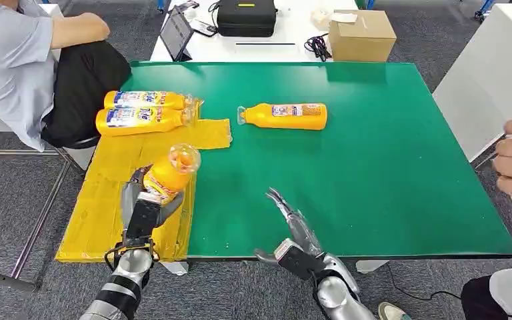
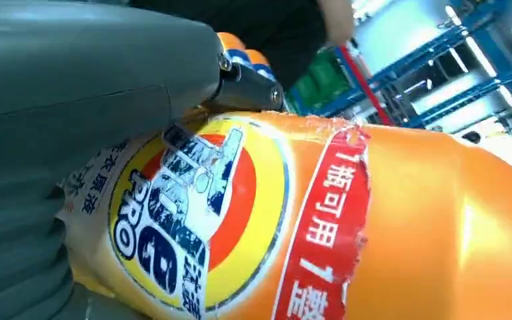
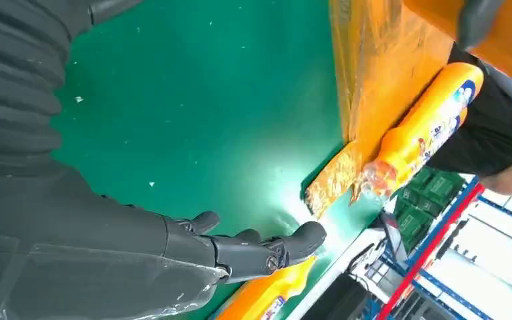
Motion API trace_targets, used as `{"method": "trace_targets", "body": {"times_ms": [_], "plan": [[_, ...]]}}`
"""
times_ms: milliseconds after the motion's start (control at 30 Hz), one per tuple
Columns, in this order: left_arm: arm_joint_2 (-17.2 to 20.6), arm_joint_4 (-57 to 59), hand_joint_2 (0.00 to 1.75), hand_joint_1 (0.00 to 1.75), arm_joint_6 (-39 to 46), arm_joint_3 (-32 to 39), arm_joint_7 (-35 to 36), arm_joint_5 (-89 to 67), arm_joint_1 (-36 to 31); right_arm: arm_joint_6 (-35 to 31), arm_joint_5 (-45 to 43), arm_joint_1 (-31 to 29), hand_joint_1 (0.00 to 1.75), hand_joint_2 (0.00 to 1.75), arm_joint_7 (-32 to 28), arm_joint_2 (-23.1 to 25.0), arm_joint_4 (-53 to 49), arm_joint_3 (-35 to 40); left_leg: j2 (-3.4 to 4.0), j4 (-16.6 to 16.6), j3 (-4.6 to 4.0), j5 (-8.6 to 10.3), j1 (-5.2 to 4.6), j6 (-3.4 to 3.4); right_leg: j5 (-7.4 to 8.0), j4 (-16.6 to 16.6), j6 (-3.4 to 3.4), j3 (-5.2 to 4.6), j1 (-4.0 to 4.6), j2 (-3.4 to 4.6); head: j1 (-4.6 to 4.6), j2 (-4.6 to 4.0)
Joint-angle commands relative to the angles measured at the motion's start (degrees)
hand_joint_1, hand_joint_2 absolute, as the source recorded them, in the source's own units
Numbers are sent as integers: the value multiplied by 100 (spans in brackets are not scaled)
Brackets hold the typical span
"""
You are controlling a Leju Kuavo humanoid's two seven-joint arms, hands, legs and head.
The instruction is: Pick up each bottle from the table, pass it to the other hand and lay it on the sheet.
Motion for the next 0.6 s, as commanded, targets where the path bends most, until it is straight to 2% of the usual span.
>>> {"method": "trace_targets", "body": {"times_ms": [33,133,200,600], "plan": [[303,869,175,175,20,165,528,-2366,-457,163,36,-125,0,175,-69,-17,115,-172,10,0,23,-8,7,-11,-4,-3,-15,21,8,7,0,0],[635,1387,175,175,-265,-356,1141,-3366,-734,283,26,-177,0,175,-112,-21,132,-198,-1,0,25,-8,8,-12,-7,-2,-16,25,9,0,0,0],[709,1754,175,175,-514,-502,1322,-3639,-900,345,19,-208,0,175,-134,-14,143,-216,1,-3,14,-2,3,-7,-1,-3,-10,14,4,4,0,0],[716,1999,175,175,-607,-572,1440,-3802,-967,395,22,-208,0,175,-146,16,128,-209,5,-3,18,-1,2,-8,0,1,-9,16,2,7,0,0]]}}
